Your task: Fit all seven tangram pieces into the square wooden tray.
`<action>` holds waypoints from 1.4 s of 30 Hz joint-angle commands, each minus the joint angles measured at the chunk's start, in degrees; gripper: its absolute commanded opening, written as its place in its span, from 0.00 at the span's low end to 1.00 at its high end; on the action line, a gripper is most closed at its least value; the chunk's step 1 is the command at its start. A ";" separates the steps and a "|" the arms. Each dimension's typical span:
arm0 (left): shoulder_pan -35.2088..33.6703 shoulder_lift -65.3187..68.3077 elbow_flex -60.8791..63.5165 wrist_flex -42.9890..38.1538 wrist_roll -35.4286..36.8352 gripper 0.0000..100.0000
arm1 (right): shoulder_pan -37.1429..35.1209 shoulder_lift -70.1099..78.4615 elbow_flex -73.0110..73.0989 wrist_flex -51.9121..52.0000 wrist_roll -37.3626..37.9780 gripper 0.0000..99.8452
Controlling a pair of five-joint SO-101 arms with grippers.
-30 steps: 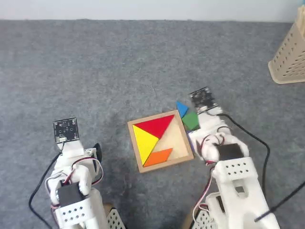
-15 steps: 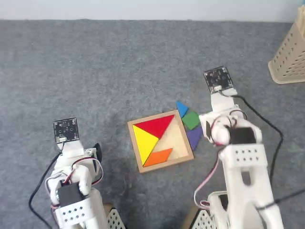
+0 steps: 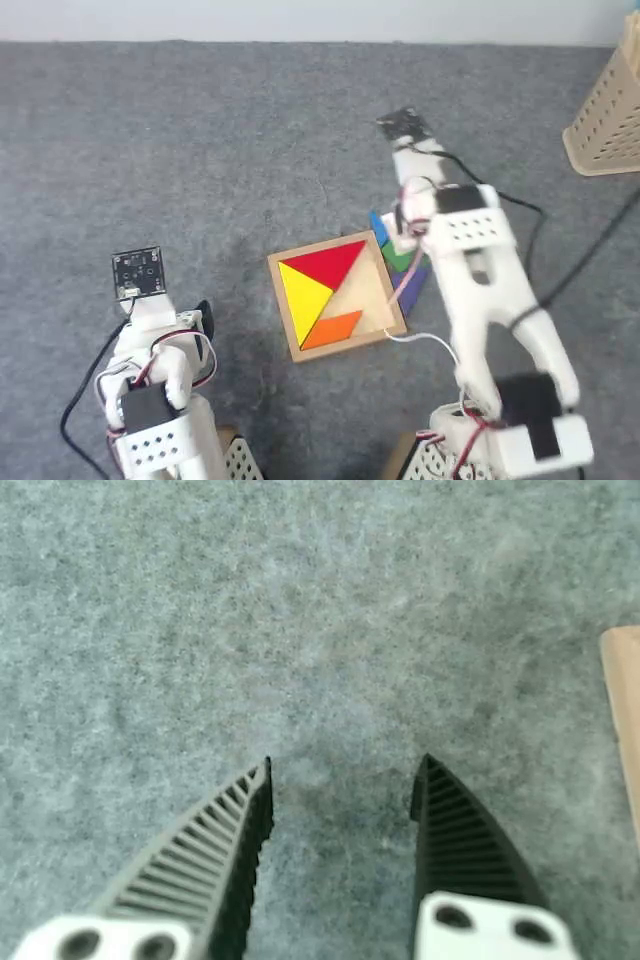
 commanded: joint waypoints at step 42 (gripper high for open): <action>0.18 -0.88 -0.75 0.26 -0.26 0.22 | -1.10 9.27 4.84 -11.30 8.26 0.21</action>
